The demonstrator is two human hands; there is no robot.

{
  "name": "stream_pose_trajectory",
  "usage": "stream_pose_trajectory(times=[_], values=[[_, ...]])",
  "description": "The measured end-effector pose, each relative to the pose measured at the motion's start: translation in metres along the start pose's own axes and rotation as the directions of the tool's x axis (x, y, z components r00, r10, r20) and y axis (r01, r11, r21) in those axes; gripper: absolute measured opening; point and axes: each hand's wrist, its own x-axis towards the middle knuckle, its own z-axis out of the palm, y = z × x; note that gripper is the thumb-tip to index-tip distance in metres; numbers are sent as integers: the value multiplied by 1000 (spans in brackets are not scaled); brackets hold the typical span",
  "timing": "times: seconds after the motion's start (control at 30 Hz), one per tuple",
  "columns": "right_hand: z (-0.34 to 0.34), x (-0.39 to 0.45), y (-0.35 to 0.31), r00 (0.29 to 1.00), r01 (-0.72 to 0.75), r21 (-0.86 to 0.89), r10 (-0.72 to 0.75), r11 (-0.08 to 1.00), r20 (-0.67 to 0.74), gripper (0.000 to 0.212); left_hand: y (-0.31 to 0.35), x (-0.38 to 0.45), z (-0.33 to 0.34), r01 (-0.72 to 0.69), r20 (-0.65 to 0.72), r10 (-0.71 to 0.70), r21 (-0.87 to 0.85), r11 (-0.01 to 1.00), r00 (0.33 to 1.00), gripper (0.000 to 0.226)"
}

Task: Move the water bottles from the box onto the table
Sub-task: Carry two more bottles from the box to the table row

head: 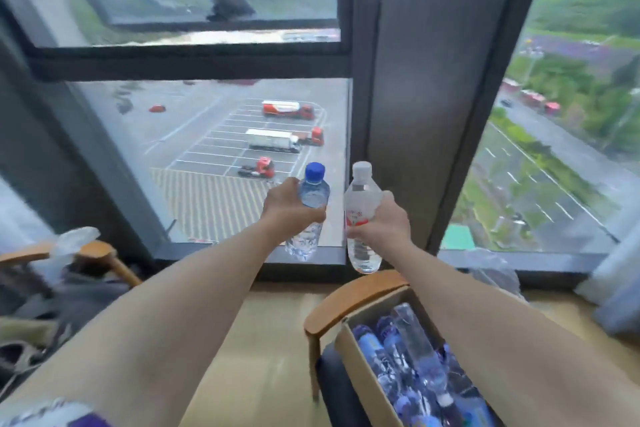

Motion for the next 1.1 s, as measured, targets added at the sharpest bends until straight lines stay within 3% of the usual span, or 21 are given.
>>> stream_pose_trajectory(times=[0.2, 0.37, 0.67, 0.77, 0.87, 1.1], values=[[88, -49, -102, 947, 232, 77, -243, 970, 209, 80, -72, -59, -123, 138, -249, -116, 70, 988, 962, 55], [170, -129, -185, 867, 355, 155, -387, 922, 316, 77, -144, -149, -227, 313, -437, -243, 95, 945, 866, 46], [316, -349, -310, 623, 523, 277, -583, 806, 521, 75, -261, -345, -395, 506, -634, -408, -30, 862, 657, 54], [356, -425, -345, 542, 523, 329, -604, 787, 584, 75, -299, -414, -444, 555, -679, -481, -128, 822, 555, 55], [393, -497, -377, 437, 573, 345, -634, 743, 638, 74, -331, -485, -486, 634, -757, -508, -163, 756, 411, 56], [485, -660, -449, 110, 631, 465, -665, 621, 739, 76, -401, -640, -566, 698, -820, -568, -368, 615, 69, 58]])
